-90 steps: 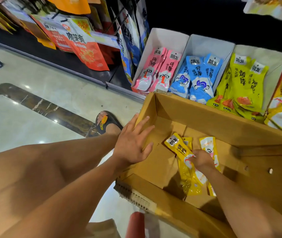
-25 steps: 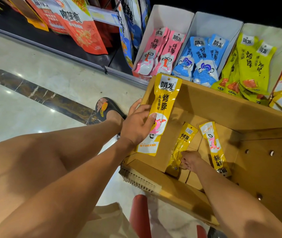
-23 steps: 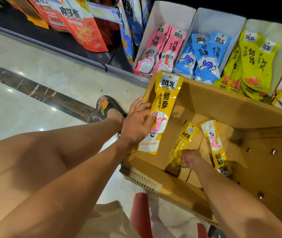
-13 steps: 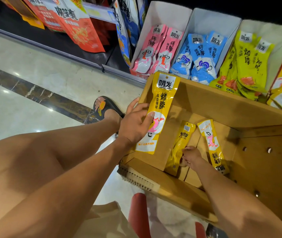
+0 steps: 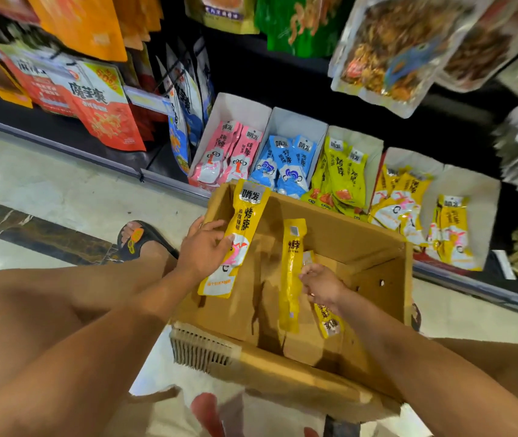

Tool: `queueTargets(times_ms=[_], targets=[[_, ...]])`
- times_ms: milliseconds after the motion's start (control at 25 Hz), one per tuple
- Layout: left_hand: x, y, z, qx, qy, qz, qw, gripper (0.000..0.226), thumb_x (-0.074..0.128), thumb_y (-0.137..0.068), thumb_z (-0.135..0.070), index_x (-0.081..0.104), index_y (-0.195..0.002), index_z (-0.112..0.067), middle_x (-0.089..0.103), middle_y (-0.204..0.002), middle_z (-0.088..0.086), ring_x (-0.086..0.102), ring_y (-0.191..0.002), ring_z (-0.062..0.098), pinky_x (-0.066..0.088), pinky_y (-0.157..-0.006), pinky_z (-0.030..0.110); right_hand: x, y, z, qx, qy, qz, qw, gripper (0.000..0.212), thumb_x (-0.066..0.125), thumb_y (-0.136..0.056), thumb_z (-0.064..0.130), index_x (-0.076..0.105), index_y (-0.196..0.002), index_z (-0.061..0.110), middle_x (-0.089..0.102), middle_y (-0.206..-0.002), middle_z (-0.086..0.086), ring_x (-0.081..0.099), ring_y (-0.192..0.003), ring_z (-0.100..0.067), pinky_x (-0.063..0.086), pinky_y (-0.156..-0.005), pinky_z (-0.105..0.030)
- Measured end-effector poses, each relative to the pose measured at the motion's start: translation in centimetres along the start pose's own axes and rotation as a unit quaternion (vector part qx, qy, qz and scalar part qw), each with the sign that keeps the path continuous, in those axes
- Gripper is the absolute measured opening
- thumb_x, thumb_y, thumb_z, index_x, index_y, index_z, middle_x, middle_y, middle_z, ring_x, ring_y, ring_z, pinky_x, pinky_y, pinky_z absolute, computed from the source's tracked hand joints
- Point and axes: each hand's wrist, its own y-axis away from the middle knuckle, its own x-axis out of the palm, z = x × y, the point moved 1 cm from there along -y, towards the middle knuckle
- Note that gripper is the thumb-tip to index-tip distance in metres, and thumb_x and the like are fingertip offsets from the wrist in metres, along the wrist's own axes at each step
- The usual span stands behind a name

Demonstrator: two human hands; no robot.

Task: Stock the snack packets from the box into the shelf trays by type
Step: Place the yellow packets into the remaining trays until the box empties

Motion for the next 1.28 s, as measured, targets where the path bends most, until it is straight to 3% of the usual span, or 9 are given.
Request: queueTargets(times_ms=[120,240,360,520,680,840,1000,1080,1280], targets=[[-1.4,-0.5,-2.7,-0.012,0.006,-0.01,1.0,0.056,0.037,-0.102,-0.055,0.075,-0.08,-0.022,0.069,-0.122,-0.006,0.048,-0.135,0.018,0.037,-0.111,0.038,-2.5,3.4,4.7,-0.065,-0.013,0.012,0.998,0.02,0.057,-0.101,0.015,0.05,-0.083,0.021,0.054,-0.077,-0.001,0.057,-0.058,-0.009,0.04,-0.046,-0.019],[-3.5,-0.3,-6.6,-0.004,0.069,-0.051,0.996,0.05,0.049,-0.106,-0.039,0.047,-0.06,-0.019,0.055,-0.068,-0.001,0.059,-0.079,0.033,0.033,-0.059,0.035,-4.8,6.6,8.8,-0.142,-0.015,-0.001,0.99,0.016,0.052,-0.103,0.016,0.049,-0.088,0.02,0.056,-0.09,-0.012,0.058,-0.081,-0.02,0.052,-0.065,-0.027],[-5.1,-0.6,-10.2,0.016,0.118,-0.047,0.992,0.038,0.052,-0.105,-0.031,0.055,-0.069,-0.022,0.057,-0.069,-0.001,0.054,-0.073,0.027,0.036,-0.061,0.033,-6.5,9.9,12.1,-0.203,-0.002,-0.029,0.979,0.013,0.05,-0.103,0.013,0.049,-0.091,0.015,0.052,-0.084,-0.011,0.054,-0.078,-0.02,0.056,-0.067,-0.029],[-7.4,0.1,-16.1,-0.006,0.175,-0.026,0.984,0.018,0.044,-0.106,-0.021,0.059,-0.117,-0.019,0.062,-0.09,0.003,0.057,-0.075,0.018,0.041,-0.062,0.029,-7.6,13.8,14.8,-0.289,0.017,-0.06,0.955,0.01,0.05,-0.103,0.013,0.05,-0.093,0.012,0.051,-0.081,-0.004,0.054,-0.073,-0.016,0.059,-0.067,-0.03],[-7.5,1.8,-20.8,-0.007,0.246,0.032,0.969,0.016,0.042,-0.107,-0.014,0.05,-0.117,-0.022,0.052,-0.073,-0.002,0.044,-0.056,0.01,0.035,-0.044,0.02,-7.5,14.6,14.7,-0.329,0.037,-0.093,0.939,0.009,0.053,-0.101,0.017,0.053,-0.092,0.016,0.053,-0.093,-0.005,0.056,-0.081,-0.019,0.061,-0.068,-0.035],[-6.0,2.3,-22.8,0.001,0.308,0.077,0.948,0.019,0.042,-0.109,-0.021,0.051,-0.126,-0.021,0.048,-0.071,-0.008,0.043,-0.05,0.004,0.037,-0.044,0.019,-6.7,14.2,13.5,-0.365,0.095,-0.127,0.917,0.016,0.054,-0.1,0.023,0.051,-0.086,0.03,0.057,-0.081,0.002,0.06,-0.07,-0.018,0.061,-0.068,-0.044],[-3.7,1.8,-22.3,-0.046,0.382,0.121,0.915,0.037,0.049,-0.103,-0.056,0.042,-0.133,-0.036,0.055,-0.131,-0.012,0.059,-0.112,0.016,0.054,-0.085,0.035,-5.9,13.6,12.9,-0.41,0.143,-0.148,0.888,0.016,0.057,-0.097,0.03,0.051,-0.084,0.036,0.058,-0.087,0.006,0.059,-0.072,-0.014,0.053,-0.071,-0.04],[-2.5,1.0,-21.6,-0.048,0.406,0.117,0.905,0.063,0.062,-0.089,-0.069,0.047,-0.138,-0.033,0.059,-0.138,-0.008,0.064,-0.118,0.019,0.057,-0.09,0.043,-5.5,13.6,12.9,-0.433,0.158,-0.164,0.872,0.014,0.06,-0.096,0.027,0.055,-0.084,0.032,0.055,-0.092,0.006,0.057,-0.079,-0.008,0.046,-0.072,-0.024],[-2.7,0.0,-21.5,-0.033,0.42,0.058,0.905,0.022,0.052,-0.106,-0.028,0.06,-0.126,-0.026,0.074,-0.114,-0.001,0.072,-0.103,0.021,0.057,-0.09,0.041,-5.5,13.1,13.2,-0.412,0.063,-0.136,0.899,0.014,0.064,-0.093,0.016,0.067,-0.093,0.03,0.068,-0.095,-0.001,0.065,-0.077,-0.013,0.055,-0.071,-0.034]])
